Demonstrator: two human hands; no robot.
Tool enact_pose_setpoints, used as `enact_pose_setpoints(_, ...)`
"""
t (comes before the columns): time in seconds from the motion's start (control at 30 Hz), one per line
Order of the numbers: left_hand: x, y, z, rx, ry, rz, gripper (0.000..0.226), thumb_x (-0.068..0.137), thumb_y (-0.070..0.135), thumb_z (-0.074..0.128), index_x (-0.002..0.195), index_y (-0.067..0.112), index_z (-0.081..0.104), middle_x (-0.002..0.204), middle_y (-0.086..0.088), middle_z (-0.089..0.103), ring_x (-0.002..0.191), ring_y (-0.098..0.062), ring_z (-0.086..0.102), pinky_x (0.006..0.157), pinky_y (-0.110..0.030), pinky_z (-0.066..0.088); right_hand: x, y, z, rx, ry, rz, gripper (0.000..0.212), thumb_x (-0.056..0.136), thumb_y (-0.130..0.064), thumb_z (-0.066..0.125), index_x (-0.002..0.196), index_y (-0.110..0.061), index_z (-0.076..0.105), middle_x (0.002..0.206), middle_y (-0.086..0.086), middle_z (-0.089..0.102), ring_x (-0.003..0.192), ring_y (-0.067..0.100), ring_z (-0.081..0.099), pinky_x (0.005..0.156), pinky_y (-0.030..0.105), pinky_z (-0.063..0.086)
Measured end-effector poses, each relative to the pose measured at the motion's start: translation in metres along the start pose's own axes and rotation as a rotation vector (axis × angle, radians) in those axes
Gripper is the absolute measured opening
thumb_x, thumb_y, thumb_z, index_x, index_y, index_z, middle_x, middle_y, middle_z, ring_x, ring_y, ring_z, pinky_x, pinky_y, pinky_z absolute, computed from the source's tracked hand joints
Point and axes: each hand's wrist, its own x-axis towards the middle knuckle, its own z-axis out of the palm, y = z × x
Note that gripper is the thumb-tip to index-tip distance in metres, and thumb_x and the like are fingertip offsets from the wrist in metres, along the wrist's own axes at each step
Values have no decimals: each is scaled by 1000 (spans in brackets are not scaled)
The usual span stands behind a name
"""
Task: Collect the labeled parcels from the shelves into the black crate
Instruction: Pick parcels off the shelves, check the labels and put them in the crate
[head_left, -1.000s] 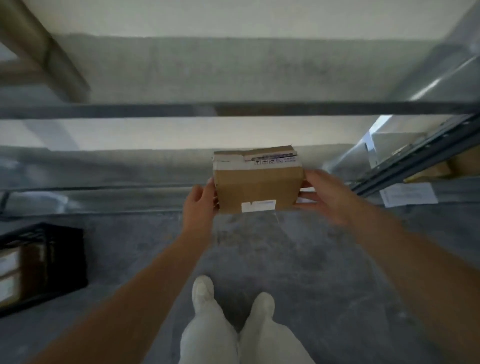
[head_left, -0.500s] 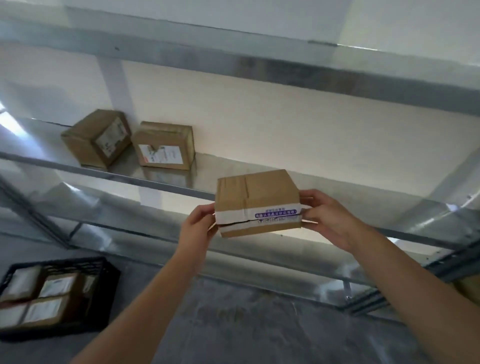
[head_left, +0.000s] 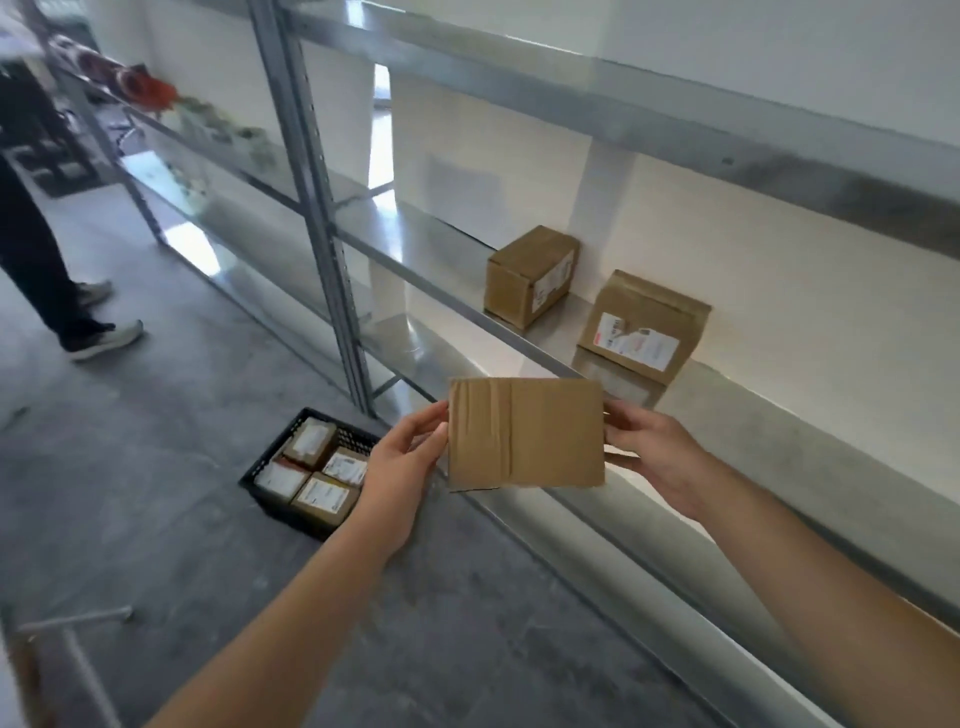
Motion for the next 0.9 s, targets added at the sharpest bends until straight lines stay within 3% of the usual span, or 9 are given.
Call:
enact_pose_setpoints(0.07,0,3,-28,12,33,-10,31,93,9,64,117,26,70,117,5,72,113,-14,66,98,-38,51,13,-2,28,-55,-19,13,38,96,8,50,124,-13,64,112,1,72,101,15,69,77,25,55)
enact_pose_setpoints(0.13,1,4,-51,-15,110,-33,30,91,2,63,113,21,72,114,3,74,110,-14,67,96,-33,51,28,-2,53,-60,-44,51,34,96,7,46,118,-9,66,109,8,73,98,20,69,75,26,56)
enact_pose_setpoints(0.23,5,1,-79,-137,241,-93,17,95,9,60,105,10,73,110,-6,75,108,-19,69,94,-31,51,48,4,88,-21,-98,121,27,100,-16,50,115,-5,69,106,15,73,98,29,70,80,38,58)
enact_pose_setpoints(0.33,15,-5,-97,-186,345,-143,23,95,22,62,102,2,71,105,-8,76,104,-19,71,94,-31,52,69,13,114,-39,-163,158,30,97,-36,59,110,-9,68,104,10,75,98,28,71,86,45,59)
enact_pose_setpoints(0.47,35,-21,-115,-46,409,-171,26,83,34,76,80,10,66,98,-10,76,102,-26,71,97,-39,53,101,18,134,-61,-215,168,16,95,-17,63,106,-6,60,112,19,70,106,33,68,89,48,57)
enact_pose_setpoints(0.6,63,-26,-126,-10,477,-212,22,82,30,78,77,11,68,96,-12,76,101,-31,70,98,-45,53,141,12,147,-102,-272,181,13,95,-12,63,105,-5,58,109,16,71,107,31,68,92,47,56)
enact_pose_setpoints(0.73,92,-33,-126,-63,544,-261,19,85,21,75,88,3,68,97,-18,75,87,-23,72,91,-37,57,184,3,157,-145,-316,187,20,95,-10,62,113,-4,56,110,12,70,106,26,68,88,47,58)
enact_pose_setpoints(0.8,105,-38,-124,-92,558,-285,27,86,18,74,97,-5,65,96,-17,75,87,-20,74,85,-30,59,202,0,161,-139,-331,197,23,96,-7,60,118,-4,55,115,12,67,106,26,66,83,47,59)
enact_pose_setpoints(0.9,121,-46,-125,-116,576,-292,29,86,17,74,101,-6,65,93,-12,77,90,-20,74,86,-30,58,228,-1,169,-145,-359,191,26,97,-3,56,123,-7,55,120,10,64,105,25,66,76,41,60)
